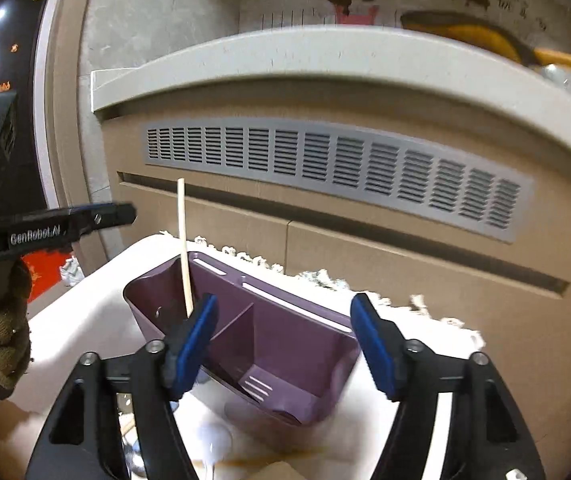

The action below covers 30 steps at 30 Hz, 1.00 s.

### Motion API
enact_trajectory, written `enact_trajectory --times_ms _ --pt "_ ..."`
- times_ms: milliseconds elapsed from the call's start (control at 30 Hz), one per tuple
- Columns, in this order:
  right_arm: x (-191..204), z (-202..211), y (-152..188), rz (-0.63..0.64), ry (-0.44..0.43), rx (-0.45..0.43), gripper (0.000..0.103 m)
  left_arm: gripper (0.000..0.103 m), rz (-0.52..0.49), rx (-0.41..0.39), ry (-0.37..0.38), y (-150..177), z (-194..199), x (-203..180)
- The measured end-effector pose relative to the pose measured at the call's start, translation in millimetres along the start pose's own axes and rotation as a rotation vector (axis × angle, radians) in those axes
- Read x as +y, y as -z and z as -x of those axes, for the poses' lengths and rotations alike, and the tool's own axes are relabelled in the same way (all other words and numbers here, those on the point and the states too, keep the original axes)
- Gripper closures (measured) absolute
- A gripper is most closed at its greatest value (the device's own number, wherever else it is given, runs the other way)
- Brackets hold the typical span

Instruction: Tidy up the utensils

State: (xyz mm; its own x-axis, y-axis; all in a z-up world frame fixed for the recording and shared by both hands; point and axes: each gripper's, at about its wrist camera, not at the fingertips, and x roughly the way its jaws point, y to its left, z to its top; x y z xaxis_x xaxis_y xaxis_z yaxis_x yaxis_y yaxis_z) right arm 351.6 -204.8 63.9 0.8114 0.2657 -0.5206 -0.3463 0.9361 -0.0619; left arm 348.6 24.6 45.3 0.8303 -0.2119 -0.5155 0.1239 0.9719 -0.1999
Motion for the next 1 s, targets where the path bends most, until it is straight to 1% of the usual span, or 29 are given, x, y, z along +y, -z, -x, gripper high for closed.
enact_trajectory --times_ms 33,67,133,200,233,300,400,467,500,600,633,700,767,833,867,900,967,1000 --pt "2.1 7.1 -0.8 0.001 0.005 0.003 0.028 0.056 -0.002 0.01 -0.005 5.4 6.2 0.9" --pt "3.3 15.1 1.4 -0.001 0.005 0.016 0.019 0.052 -0.003 0.018 -0.01 11.6 13.0 1.8" --pt "1.9 25.6 7.7 -0.013 -0.009 0.048 0.007 0.048 -0.009 0.04 -0.018 23.6 23.6 3.2" --pt "5.5 37.1 20.3 -0.023 -0.024 0.087 0.005 0.04 -0.013 0.075 -0.015 42.7 33.6 3.6" --pt "8.9 42.8 29.9 -0.02 -0.03 0.11 0.001 0.039 -0.016 0.088 -0.01 49.6 36.6 3.0" --pt "16.0 47.5 46.0 -0.001 -0.029 0.135 0.001 0.034 -0.024 0.14 0.01 73.7 42.6 0.5" --pt "27.0 54.8 76.0 0.024 0.007 0.16 0.001 0.032 -0.033 0.218 0.055 104.9 47.0 -5.0" --pt "28.8 59.6 97.6 0.014 0.034 0.178 0.001 0.03 -0.052 0.273 0.087 127.1 50.2 -10.3" --pt "29.8 58.8 102.4 0.006 0.036 0.192 0.001 0.029 -0.067 0.292 0.096 136.2 52.5 -13.4" --pt "28.5 54.1 121.6 -0.035 0.0 0.286 0.001 0.028 -0.103 0.316 0.09 148.0 54.6 -18.3" --pt "28.8 52.5 127.3 -0.048 -0.018 0.312 0.001 0.028 -0.096 0.32 0.082 148.7 53.2 -16.8" --pt "30.6 51.9 135.9 -0.053 -0.035 0.332 0.001 0.028 -0.039 0.334 0.062 144.3 47.9 -8.3" --pt "34.5 52.9 142.2 -0.034 -0.024 0.327 0.001 0.028 0.038 0.366 0.055 137.6 40.3 1.4" --pt "40.1 54.7 146.4 -0.018 -0.013 0.315 0.001 0.035 0.122 0.424 0.074 135.5 28.6 12.4" --pt "44.2 55.1 148.6 -0.012 -0.009 0.308 0.001 0.044 0.167 0.456 0.094 134.6 21.4 17.0" --pt "46.3 55.5 150.0 -0.009 -0.009 0.305 0.001 0.047 0.209 0.487 0.107 135.1 15.6 20.2" --pt "51.6 55.2 154.3 0.005 -0.01 0.304 0.001 0.049 0.294 0.542 0.113 135.6 1.3 26.2" --pt "54.2 55.2 154.9 0.017 -0.009 0.305 0.001 0.05 0.327 0.55 0.094 134.8 -4.4 29.5"
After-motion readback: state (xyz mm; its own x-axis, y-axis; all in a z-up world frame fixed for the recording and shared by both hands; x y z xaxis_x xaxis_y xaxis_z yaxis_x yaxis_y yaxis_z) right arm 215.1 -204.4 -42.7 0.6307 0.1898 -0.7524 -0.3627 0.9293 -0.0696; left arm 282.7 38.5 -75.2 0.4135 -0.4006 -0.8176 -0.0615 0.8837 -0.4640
